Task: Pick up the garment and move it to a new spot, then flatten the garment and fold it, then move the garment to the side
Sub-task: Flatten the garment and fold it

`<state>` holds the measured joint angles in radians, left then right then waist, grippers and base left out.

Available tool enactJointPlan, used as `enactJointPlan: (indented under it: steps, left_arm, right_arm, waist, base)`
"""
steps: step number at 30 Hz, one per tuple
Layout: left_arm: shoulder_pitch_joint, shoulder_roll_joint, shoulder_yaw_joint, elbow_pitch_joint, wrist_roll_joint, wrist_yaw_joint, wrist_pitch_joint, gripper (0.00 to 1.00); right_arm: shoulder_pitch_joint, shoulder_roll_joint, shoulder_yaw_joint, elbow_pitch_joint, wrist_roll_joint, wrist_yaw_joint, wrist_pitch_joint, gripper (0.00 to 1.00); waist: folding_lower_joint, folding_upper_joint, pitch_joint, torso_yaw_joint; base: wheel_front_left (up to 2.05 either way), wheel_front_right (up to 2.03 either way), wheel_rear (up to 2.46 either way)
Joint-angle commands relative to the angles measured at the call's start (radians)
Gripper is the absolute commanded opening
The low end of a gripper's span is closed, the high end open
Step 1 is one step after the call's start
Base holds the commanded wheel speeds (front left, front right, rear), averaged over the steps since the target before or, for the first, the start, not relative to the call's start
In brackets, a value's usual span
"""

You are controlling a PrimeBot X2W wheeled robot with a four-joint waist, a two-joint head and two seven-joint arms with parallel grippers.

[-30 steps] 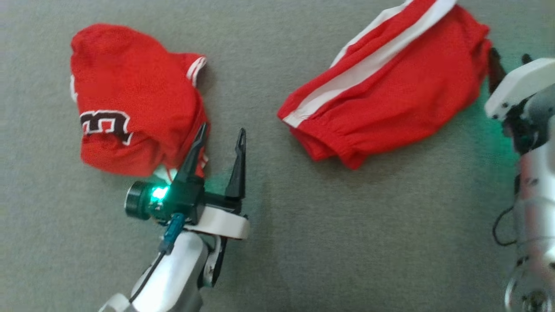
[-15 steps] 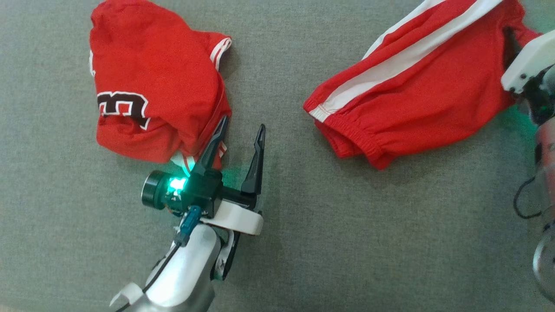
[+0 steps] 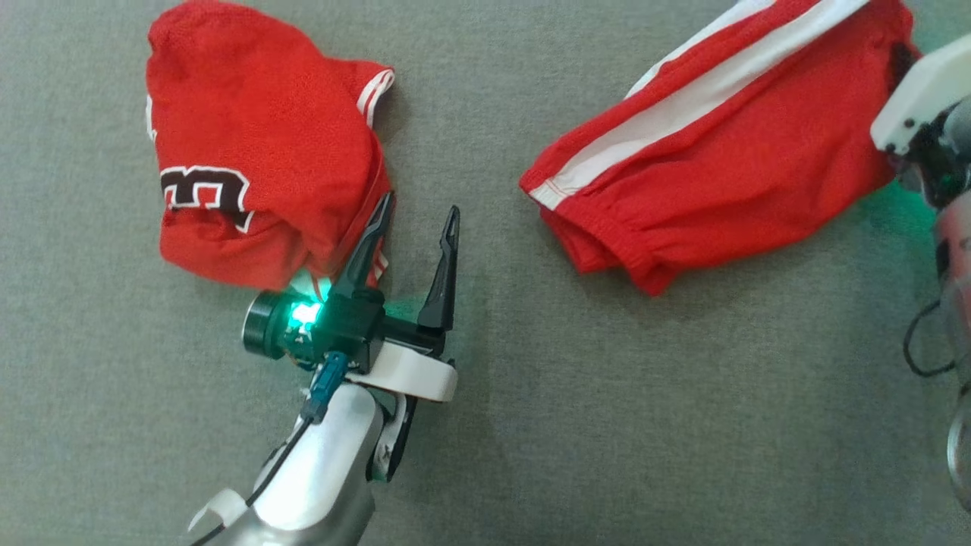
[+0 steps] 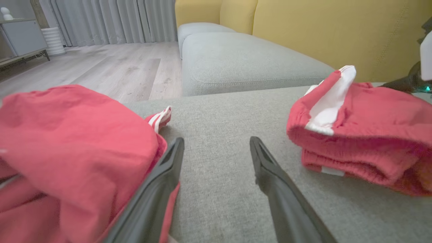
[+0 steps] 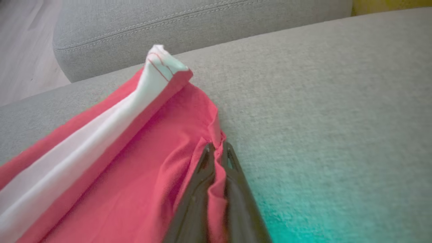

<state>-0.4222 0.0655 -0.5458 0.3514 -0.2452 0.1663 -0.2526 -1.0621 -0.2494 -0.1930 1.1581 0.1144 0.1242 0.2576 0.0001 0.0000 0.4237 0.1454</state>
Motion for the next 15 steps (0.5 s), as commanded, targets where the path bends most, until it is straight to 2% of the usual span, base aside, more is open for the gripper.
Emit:
enactJointPlan:
  steps: [1,7,11,15]
  left_arm:
    - [0.000,0.003,0.040,-0.025,0.011,-0.001,-0.009,1.00]
    - [0.025,0.004,0.064,-0.020,0.020,-0.008,-0.009,1.00]
    - [0.039,0.005,0.074,-0.015,0.026,-0.012,-0.009,1.00]
    - [0.056,0.009,0.083,-0.010,0.028,-0.018,-0.009,1.00]
  right_arm:
    - [0.025,-0.008,0.020,-0.020,0.020,0.007,-0.020,0.00]
    - [0.110,-0.074,0.017,-0.016,0.107,0.007,-0.073,0.00]
    - [0.155,-0.128,-0.038,0.015,0.116,0.007,-0.114,0.00]
    - [0.184,-0.143,-0.105,0.053,0.101,0.007,-0.168,0.00]
  waist:
    - [-0.0001,0.0000,-0.020,-0.016]
    - [-0.0001,0.0000,-0.078,-0.065]
    - [-0.0001,0.0000,-0.107,-0.084]
    - [-0.0001,0.0000,-0.133,-0.091]
  base:
    - [0.00,0.00,0.00]
    - [0.00,0.00,0.00]
    - [0.00,0.00,0.00]
    - [0.00,0.00,0.00]
